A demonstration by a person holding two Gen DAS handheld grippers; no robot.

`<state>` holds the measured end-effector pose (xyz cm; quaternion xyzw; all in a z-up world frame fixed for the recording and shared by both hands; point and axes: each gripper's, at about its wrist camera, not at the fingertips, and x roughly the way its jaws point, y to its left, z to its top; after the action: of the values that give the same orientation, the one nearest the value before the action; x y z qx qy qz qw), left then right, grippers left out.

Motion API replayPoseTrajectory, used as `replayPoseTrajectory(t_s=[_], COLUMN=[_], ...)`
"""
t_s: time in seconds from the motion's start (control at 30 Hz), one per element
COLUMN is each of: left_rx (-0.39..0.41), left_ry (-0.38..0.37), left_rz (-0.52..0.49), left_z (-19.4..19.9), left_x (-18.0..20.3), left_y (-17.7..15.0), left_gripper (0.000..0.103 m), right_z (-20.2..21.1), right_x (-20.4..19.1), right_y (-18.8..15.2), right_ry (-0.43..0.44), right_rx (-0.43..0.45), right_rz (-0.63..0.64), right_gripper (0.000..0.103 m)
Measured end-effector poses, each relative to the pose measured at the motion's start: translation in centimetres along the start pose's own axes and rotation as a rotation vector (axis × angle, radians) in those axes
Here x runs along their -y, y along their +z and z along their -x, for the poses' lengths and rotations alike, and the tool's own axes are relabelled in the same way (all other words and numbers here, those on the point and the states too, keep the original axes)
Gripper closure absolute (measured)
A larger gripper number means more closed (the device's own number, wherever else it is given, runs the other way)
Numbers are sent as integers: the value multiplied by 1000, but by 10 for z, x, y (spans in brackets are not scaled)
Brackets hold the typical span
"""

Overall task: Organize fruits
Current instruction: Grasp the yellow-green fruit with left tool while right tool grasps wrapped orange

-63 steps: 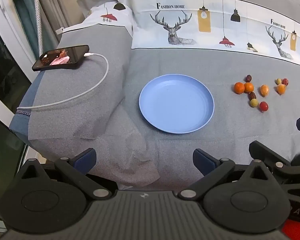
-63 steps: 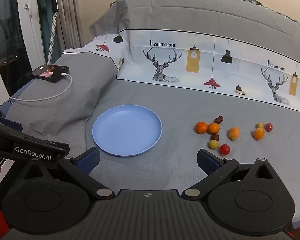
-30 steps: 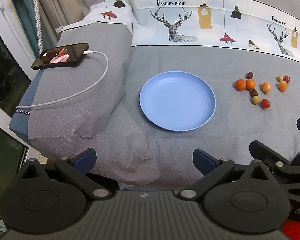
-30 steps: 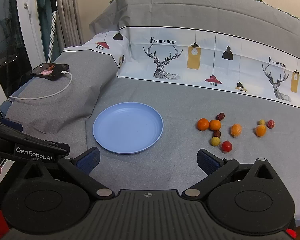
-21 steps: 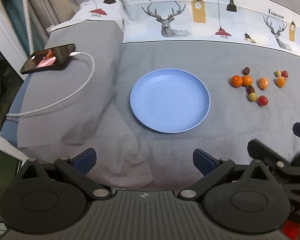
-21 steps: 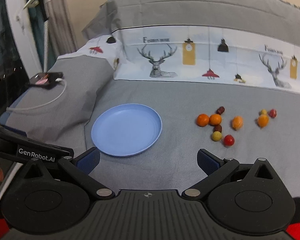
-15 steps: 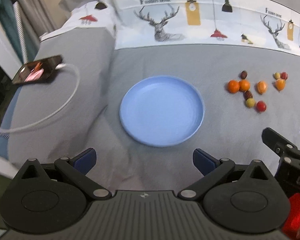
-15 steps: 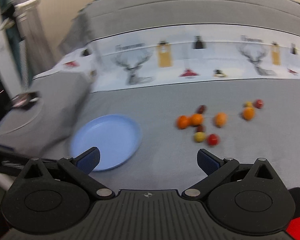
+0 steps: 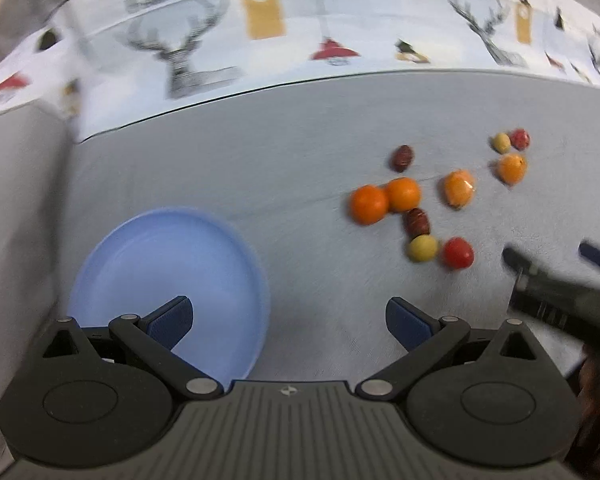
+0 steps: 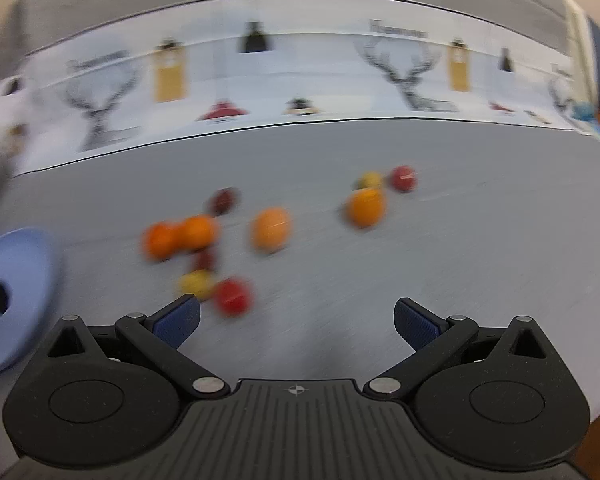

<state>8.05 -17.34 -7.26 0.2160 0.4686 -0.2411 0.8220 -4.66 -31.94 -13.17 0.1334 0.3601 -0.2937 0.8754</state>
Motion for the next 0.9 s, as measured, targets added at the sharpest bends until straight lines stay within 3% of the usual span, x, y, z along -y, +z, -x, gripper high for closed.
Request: replayPoseTrajectory(t_s=[0.2, 0.4, 0.5, 0.6, 0.63, 0.67, 0.7, 0.73, 0.9], left_rx=[-15, -37, -30, 0, 19, 29, 26, 23, 94], left_ry=[-33, -54, -82, -121, -160, -193, -223, -240, -204], left_rz=[-152, -263, -291, -300, -298, -295, -293, -298, -332], left_z=[-63, -99, -105, -107, -105, -103, -102, -101, -90], left_x=[48, 80, 86, 90, 90, 92, 93, 95, 96], left_y=[15, 26, 24, 22, 21, 21, 21, 20, 16], left_gripper=[0, 1, 1, 16, 37, 65, 75, 75, 75], right_z=[-69, -116, -129, -131, -130, -127, -121, -118, -110], right_x=[41, 43, 39, 40, 41, 43, 44, 44, 55], right_y=[27, 40, 42, 42, 43, 44, 44, 44, 44], right_ry=[-46, -67, -61, -51, -42, -33, -39, -35, -36], right_rx=[-19, -27, 24, 51, 47, 54, 83, 94, 109], right_rz=[-81, -76, -41, -37, -36, -38, -36, -26, -87], right_gripper=[1, 1, 1, 1, 1, 13, 45, 62, 64])
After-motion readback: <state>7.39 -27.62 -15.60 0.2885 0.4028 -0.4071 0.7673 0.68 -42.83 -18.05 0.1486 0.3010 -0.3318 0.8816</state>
